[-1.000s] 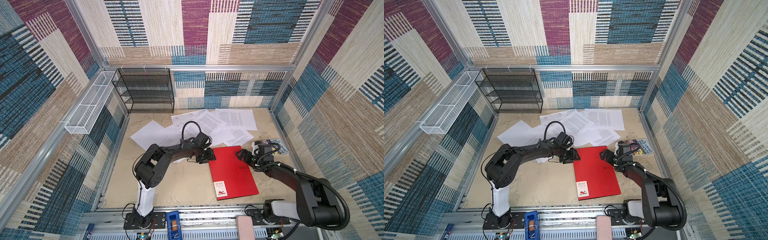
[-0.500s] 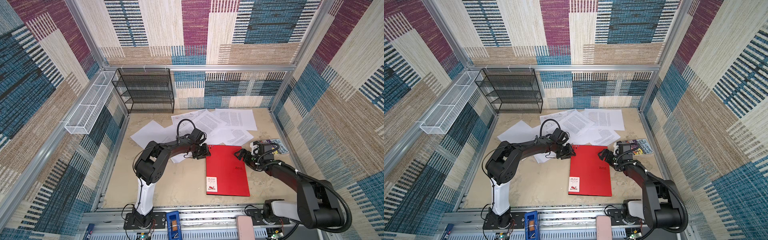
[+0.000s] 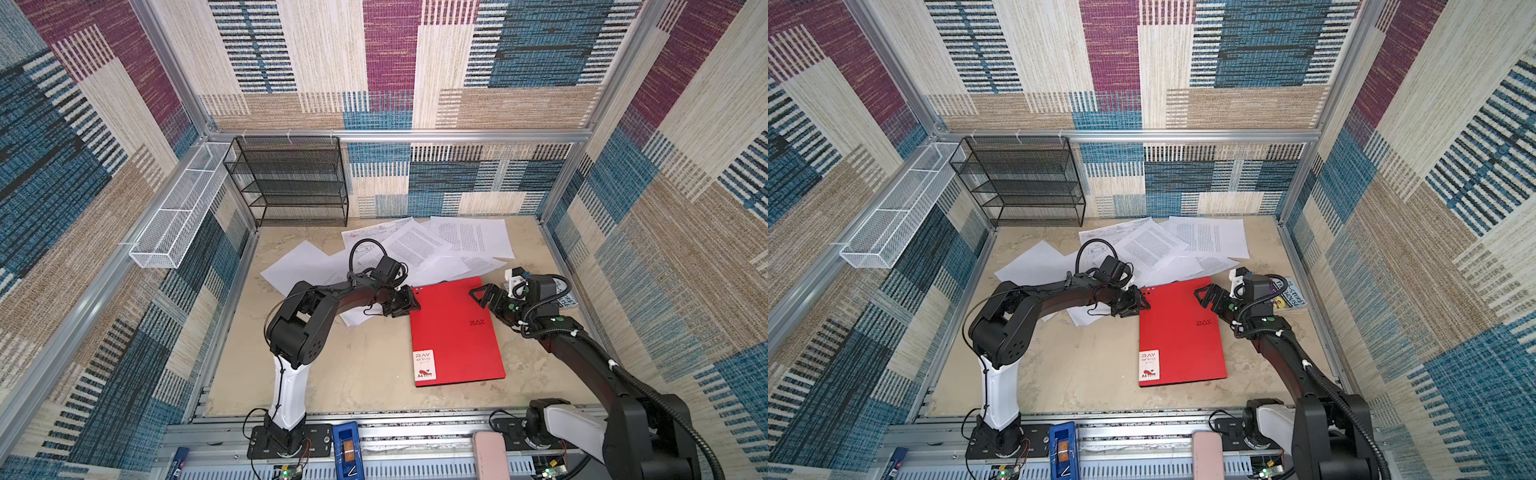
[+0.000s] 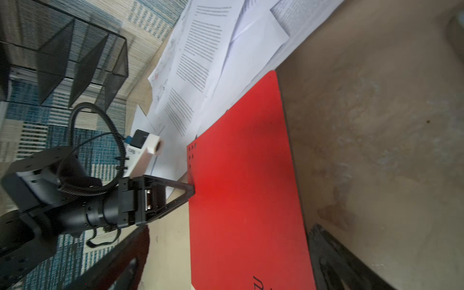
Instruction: Put the files into the folder
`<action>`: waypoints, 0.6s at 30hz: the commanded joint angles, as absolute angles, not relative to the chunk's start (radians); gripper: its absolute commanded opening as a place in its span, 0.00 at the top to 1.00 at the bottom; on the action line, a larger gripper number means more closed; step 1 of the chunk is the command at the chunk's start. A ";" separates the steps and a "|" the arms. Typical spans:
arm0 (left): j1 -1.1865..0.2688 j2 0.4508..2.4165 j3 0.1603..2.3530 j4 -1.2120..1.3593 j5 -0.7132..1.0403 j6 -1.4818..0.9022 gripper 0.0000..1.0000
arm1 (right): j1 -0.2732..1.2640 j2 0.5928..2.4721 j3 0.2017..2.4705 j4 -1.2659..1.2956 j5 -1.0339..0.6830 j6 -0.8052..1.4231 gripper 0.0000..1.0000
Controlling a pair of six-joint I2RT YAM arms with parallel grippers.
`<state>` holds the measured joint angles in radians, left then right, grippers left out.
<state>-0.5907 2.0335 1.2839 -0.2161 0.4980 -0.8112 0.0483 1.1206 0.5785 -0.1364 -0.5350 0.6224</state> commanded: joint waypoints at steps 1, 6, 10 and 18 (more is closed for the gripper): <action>-0.582 2.043 1.265 -0.277 0.462 -0.843 0.57 | 0.058 1.107 0.597 -0.085 -0.724 0.676 0.00; -0.574 2.041 1.262 -0.267 0.472 -0.847 0.57 | 0.069 1.091 0.644 -0.218 -0.557 0.613 0.00; -0.572 2.041 1.251 -0.262 0.464 -0.851 0.57 | 0.084 1.102 0.654 -0.253 -0.463 0.606 0.00; -0.572 2.052 1.235 -0.229 0.479 -0.866 0.56 | 0.120 1.163 0.638 -0.191 -0.423 0.642 0.00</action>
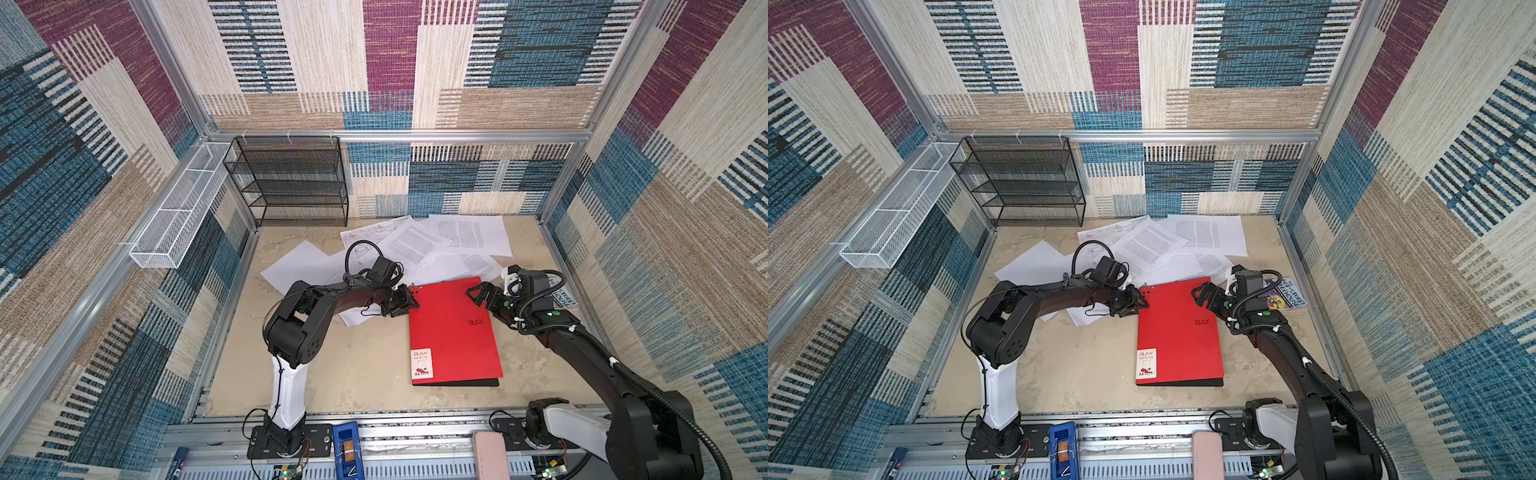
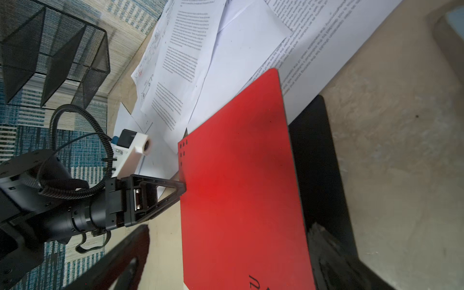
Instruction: Put the files into the folder
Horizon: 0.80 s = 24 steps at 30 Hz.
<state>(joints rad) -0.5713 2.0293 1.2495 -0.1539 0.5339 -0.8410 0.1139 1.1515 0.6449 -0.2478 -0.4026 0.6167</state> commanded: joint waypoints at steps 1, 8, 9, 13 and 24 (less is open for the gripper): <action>-0.572 2.055 1.235 -0.222 0.486 -0.869 0.56 | 0.120 1.166 0.627 -0.160 -0.458 0.655 0.00; -0.567 2.040 1.226 -0.164 0.550 -0.907 0.52 | 0.120 1.119 0.608 -0.063 -0.590 0.718 0.00; -0.562 2.035 1.223 -0.164 0.556 -0.912 0.52 | 0.120 1.112 0.612 -0.052 -0.613 0.729 0.00; -0.538 2.023 1.186 -0.106 0.610 -0.959 0.52 | 0.120 1.111 0.586 0.056 -0.740 0.798 0.00; -0.518 2.015 1.167 -0.057 0.643 -0.989 0.51 | 0.120 1.120 0.581 0.045 -0.751 0.804 0.00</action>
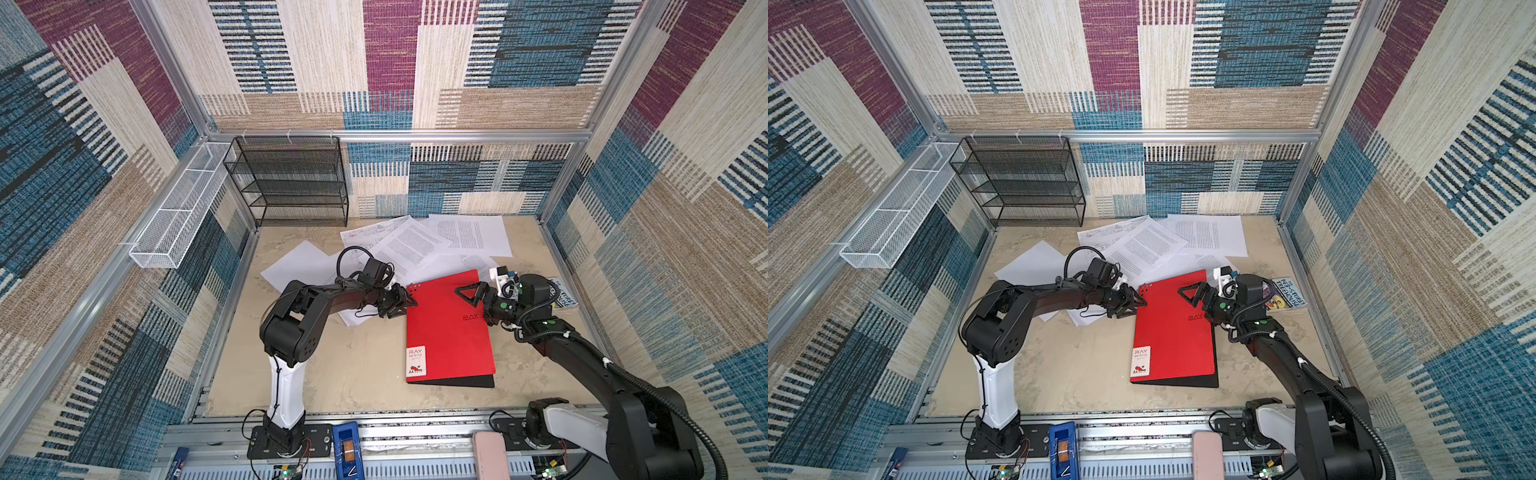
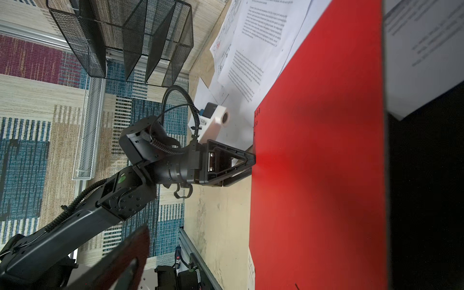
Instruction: Put the files into the folder
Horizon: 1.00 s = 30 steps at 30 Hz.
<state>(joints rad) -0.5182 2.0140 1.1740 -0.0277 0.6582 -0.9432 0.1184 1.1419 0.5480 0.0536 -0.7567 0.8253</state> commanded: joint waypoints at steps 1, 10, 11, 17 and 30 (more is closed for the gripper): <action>-0.517 2.011 1.166 -0.050 0.652 -0.993 0.50 | 0.120 1.106 0.597 0.017 -0.730 0.788 0.00; -0.515 1.813 1.225 -0.231 0.659 -0.871 0.16 | 0.138 1.078 0.693 -0.080 -0.711 0.760 0.00; -0.513 1.787 1.250 -0.292 0.653 -0.832 0.15 | 0.142 1.071 0.701 -0.076 -0.710 0.767 0.00; -0.450 1.586 1.361 -0.638 0.461 -0.632 0.11 | 0.270 1.098 0.811 -0.043 -0.662 0.835 0.00; 0.075 1.185 1.472 -0.925 0.656 -0.560 0.01 | 0.700 1.691 1.290 0.178 -0.590 0.893 0.00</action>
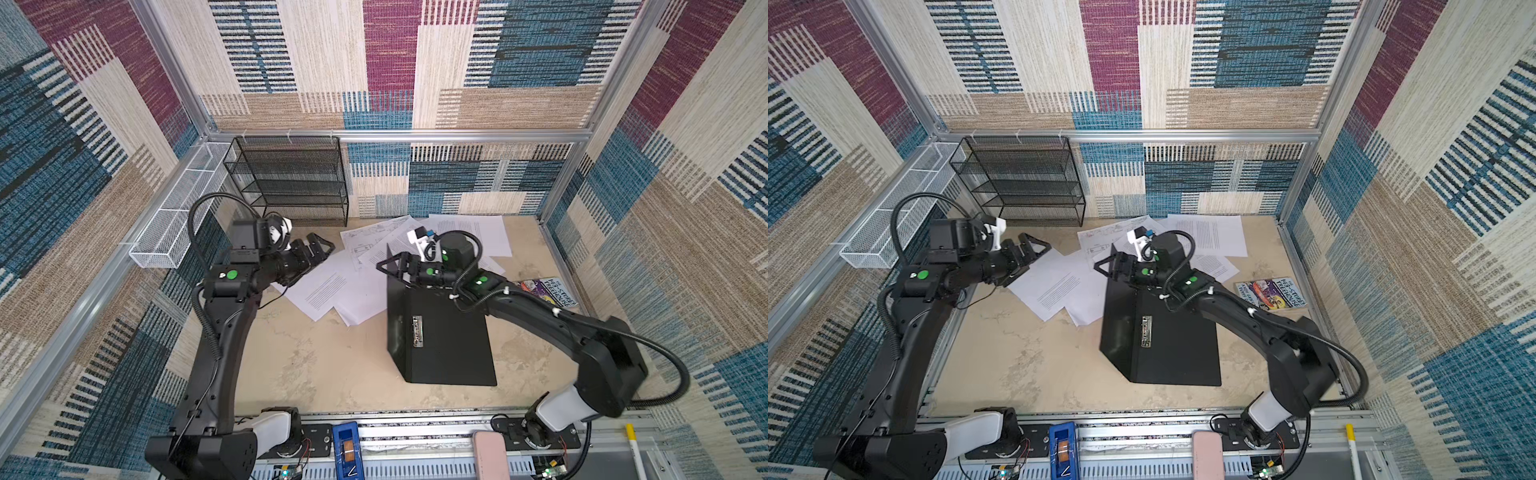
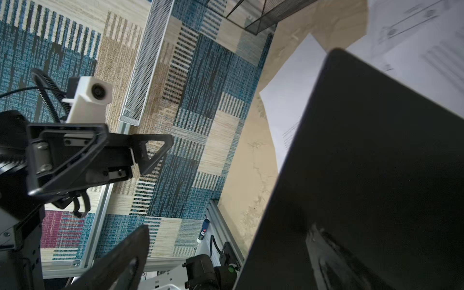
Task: Put the files into the folder
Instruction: 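Lift the red cover with the right gripper and flip it open, then hold the open folder with the left gripper while the right moves to the clip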
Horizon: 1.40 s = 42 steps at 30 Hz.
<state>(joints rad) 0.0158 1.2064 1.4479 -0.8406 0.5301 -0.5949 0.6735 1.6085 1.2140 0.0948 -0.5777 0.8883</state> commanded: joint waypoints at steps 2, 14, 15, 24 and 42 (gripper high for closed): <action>0.122 1.172 1.487 -0.936 0.695 -0.554 0.01 | 0.706 1.758 1.348 0.184 -0.613 0.889 0.00; -0.299 1.292 1.221 -0.828 0.504 -0.559 0.01 | 0.549 1.435 0.939 -0.096 -0.404 0.718 0.02; -0.337 1.319 1.189 -0.789 0.494 -0.576 0.01 | 0.534 1.401 0.883 -0.107 -0.391 0.715 0.02; -0.562 1.618 1.065 -0.596 0.379 -0.633 0.02 | 0.390 1.070 0.470 -0.144 -0.311 0.746 0.00; -0.744 1.728 0.880 -0.462 0.343 -0.726 0.03 | 0.191 1.238 0.462 -0.062 -0.342 0.660 0.00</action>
